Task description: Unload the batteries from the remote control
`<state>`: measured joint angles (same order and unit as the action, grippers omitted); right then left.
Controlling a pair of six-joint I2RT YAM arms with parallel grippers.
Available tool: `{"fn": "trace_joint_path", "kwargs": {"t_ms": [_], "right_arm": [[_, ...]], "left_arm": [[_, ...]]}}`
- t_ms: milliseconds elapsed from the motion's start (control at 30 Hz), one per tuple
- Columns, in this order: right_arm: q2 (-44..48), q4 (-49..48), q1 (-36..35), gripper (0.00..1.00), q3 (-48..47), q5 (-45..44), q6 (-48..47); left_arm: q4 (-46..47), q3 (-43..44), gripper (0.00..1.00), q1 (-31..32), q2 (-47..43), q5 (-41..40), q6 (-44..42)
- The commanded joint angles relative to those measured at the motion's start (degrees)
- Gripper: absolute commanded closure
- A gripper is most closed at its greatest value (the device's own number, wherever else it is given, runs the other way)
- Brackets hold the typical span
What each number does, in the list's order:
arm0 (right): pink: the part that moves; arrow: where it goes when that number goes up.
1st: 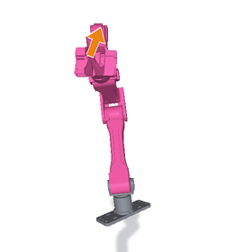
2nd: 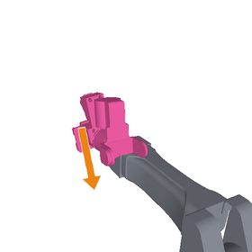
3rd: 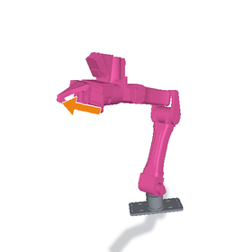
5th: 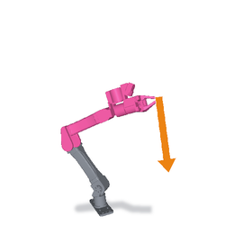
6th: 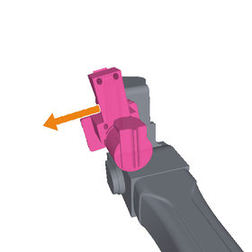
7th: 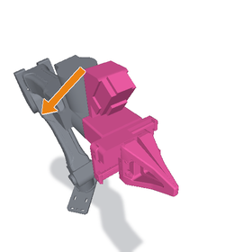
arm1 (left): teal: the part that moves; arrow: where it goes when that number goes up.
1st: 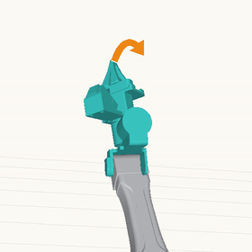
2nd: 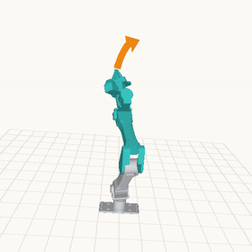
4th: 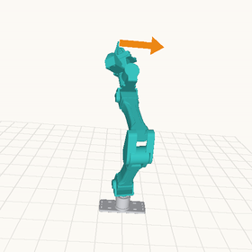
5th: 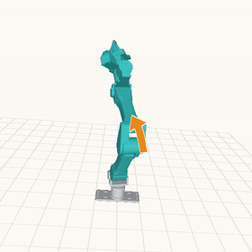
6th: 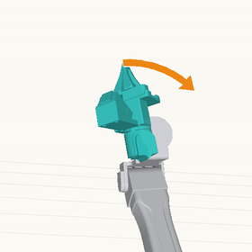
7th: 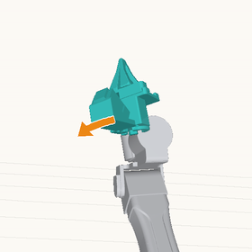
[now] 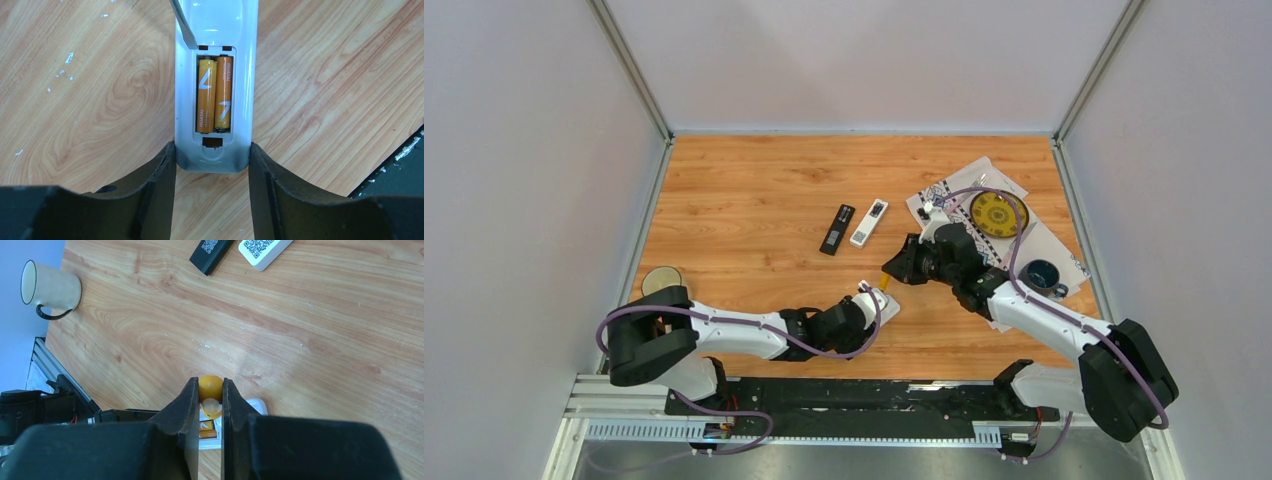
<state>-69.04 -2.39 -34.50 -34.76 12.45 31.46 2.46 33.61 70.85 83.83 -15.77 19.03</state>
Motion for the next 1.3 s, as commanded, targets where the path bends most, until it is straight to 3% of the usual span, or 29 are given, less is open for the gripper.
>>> {"fn": "trace_joint_path", "kwargs": {"t_ms": [0, 567, 1267], "right_arm": [[-0.13, -2.36, 0.05, 1.00, 0.13, 1.88, -0.44], [1.97, 0.63, 0.05, 1.00, 1.36, -0.76, -2.37], [3.38, -5.61, 0.05, 1.00, 1.63, 13.91, 6.50]], "left_arm": [[-1.49, 0.85, 1.00, -0.27, 2.12, -0.58, -0.13], [-1.58, 0.94, 1.00, -0.27, 2.39, -0.40, 0.13], [-1.23, 0.85, 1.00, -0.27, 3.00, -0.49, 0.75]]}}
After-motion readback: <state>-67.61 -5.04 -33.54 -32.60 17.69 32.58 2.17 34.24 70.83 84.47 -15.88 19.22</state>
